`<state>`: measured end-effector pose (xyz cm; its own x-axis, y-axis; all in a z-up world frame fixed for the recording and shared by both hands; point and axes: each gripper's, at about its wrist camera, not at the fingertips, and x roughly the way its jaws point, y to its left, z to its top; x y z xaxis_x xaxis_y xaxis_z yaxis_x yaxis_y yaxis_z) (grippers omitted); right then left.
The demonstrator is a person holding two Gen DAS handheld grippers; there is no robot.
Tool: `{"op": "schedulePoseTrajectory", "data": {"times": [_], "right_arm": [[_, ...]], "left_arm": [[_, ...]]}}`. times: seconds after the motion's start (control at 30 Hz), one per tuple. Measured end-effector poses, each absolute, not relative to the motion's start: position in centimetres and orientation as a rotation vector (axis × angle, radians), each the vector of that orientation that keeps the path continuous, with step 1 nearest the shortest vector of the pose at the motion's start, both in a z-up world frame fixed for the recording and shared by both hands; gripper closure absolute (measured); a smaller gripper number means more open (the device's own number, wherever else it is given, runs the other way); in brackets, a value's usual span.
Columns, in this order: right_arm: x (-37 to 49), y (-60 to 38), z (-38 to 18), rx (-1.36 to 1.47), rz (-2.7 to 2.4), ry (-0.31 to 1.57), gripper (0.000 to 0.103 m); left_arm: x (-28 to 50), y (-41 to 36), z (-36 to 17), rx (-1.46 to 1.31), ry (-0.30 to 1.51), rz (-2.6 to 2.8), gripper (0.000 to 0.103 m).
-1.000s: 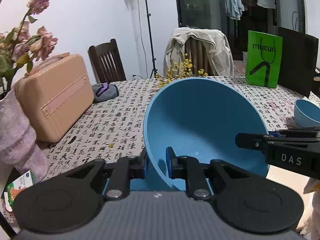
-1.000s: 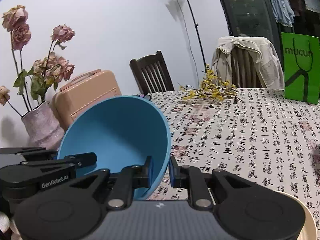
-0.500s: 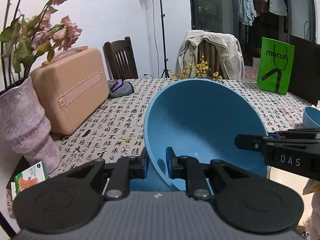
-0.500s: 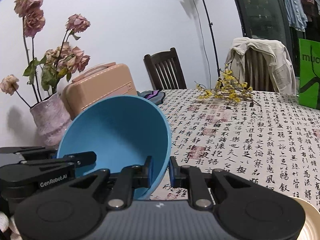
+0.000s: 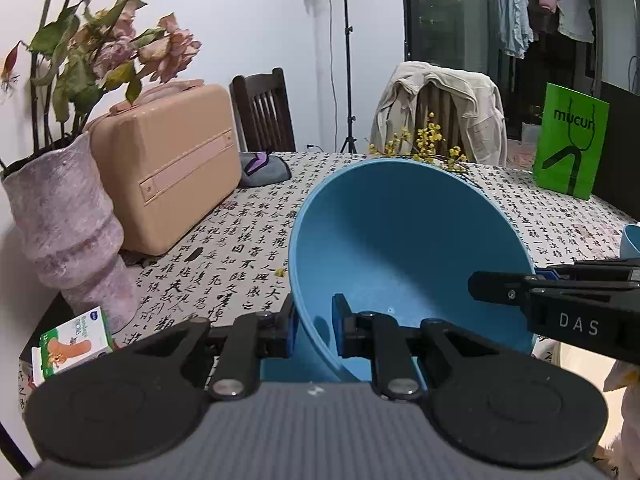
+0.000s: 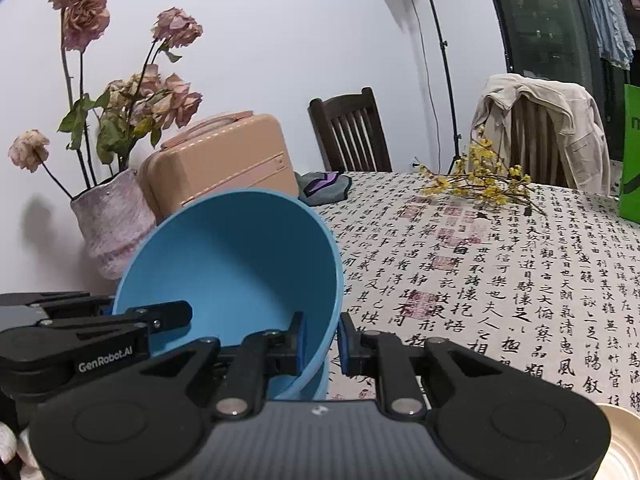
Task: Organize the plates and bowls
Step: 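Carry the blue bowl with both grippers toward the placed blue bowl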
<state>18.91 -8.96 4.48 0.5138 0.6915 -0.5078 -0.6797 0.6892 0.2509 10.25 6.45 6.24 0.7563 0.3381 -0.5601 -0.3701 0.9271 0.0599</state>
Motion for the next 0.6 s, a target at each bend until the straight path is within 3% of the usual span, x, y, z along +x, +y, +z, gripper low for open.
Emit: {"op": "schedulePoseTrajectory", "data": {"times": [0.6], "right_arm": [[18.9,-7.5,3.5,-0.009,0.867,0.65,0.087]], "left_arm": [[9.5,7.7,5.6,-0.083,0.615,0.425,0.086]]}}
